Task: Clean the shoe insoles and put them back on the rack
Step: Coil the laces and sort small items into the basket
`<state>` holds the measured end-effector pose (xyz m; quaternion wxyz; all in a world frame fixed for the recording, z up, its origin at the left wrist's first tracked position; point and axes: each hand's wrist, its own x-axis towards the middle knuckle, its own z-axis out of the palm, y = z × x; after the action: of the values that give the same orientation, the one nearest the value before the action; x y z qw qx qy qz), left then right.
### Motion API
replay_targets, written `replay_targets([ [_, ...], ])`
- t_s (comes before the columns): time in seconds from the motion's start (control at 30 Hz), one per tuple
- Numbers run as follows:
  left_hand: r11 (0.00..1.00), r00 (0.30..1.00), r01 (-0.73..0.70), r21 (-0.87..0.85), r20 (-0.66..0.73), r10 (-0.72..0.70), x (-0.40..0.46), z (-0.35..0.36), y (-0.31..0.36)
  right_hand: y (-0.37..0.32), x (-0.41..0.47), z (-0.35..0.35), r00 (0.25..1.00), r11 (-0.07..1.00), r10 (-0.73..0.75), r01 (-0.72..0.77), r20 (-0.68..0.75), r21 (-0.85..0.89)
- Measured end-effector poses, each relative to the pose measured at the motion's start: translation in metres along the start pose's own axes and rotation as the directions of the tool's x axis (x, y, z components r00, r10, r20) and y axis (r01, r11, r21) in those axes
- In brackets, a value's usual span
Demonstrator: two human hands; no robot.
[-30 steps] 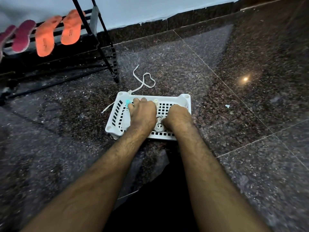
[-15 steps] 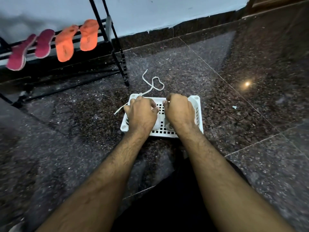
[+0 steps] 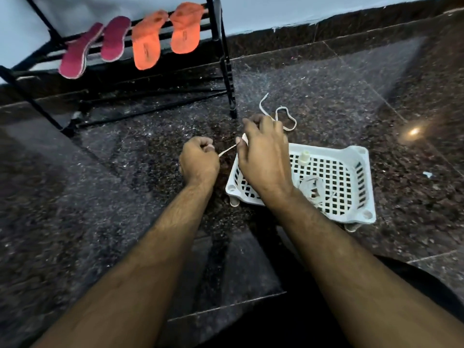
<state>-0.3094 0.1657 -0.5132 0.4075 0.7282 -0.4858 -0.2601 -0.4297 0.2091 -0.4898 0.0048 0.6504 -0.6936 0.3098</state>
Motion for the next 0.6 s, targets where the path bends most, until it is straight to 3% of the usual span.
replay_targets([
  [0.1,0.998,0.999,0.027,0.048,0.022,-0.028,0.019,0.004,-0.024,0.005,-0.001,0.016,0.993,0.995,-0.064,0.071,0.098,-0.064],
  [0.27,0.987,0.987,-0.047,0.151,0.160,0.022,0.042,0.038,-0.052,0.017,-0.003,0.033,0.975,0.985,-0.105,0.129,0.198,-0.116],
  [0.5,0.943,0.993,-0.110,0.313,0.069,0.093,0.045,0.059,-0.051,0.022,-0.003,0.040,0.974,0.981,-0.090,0.123,0.210,-0.149],
  [0.6,0.950,0.993,-0.108,0.293,0.073,0.090,0.045,0.054,-0.051,0.019,-0.004,0.038,0.972,0.980,-0.107,0.139,0.210,-0.142],
])
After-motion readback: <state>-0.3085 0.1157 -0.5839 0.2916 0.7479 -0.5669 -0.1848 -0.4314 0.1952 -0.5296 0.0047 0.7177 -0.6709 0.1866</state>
